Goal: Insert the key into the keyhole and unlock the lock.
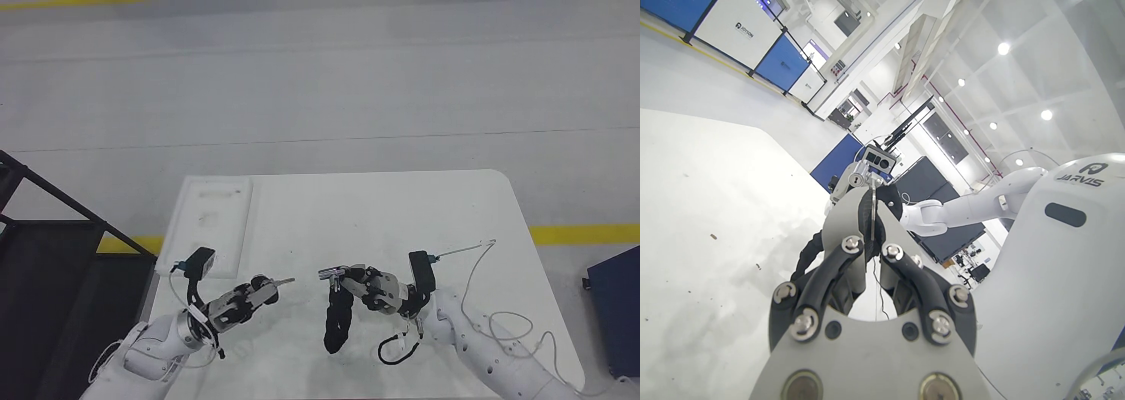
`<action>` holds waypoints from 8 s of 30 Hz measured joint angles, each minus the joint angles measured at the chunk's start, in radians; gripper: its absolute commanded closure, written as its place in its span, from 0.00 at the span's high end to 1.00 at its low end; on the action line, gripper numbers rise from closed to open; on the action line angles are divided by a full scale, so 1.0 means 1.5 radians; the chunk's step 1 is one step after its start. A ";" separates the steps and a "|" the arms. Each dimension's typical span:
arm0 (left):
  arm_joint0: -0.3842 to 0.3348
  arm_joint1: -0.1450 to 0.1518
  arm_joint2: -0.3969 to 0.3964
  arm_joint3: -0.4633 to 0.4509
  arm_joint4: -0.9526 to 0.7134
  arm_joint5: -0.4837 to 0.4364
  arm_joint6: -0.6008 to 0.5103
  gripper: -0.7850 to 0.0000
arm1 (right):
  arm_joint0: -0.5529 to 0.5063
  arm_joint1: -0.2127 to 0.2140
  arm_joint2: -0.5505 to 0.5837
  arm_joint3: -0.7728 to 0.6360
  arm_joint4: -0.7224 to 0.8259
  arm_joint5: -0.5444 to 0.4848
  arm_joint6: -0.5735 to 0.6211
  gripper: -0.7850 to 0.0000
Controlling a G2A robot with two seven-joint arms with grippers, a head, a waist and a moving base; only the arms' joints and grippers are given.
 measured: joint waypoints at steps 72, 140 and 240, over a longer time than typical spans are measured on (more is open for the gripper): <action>-0.027 -0.019 0.040 -0.063 0.269 0.101 0.217 0.00 | 0.004 -0.007 -0.044 -0.019 0.228 -0.005 0.095 0.00; -0.091 -0.009 0.022 -0.059 0.165 0.102 0.006 0.00 | 0.004 -0.007 -0.044 -0.019 0.228 -0.005 0.095 0.00; -0.013 -0.030 0.065 -0.120 1.674 0.749 0.834 0.97 | 0.004 -0.007 -0.044 -0.019 0.228 -0.005 0.095 0.00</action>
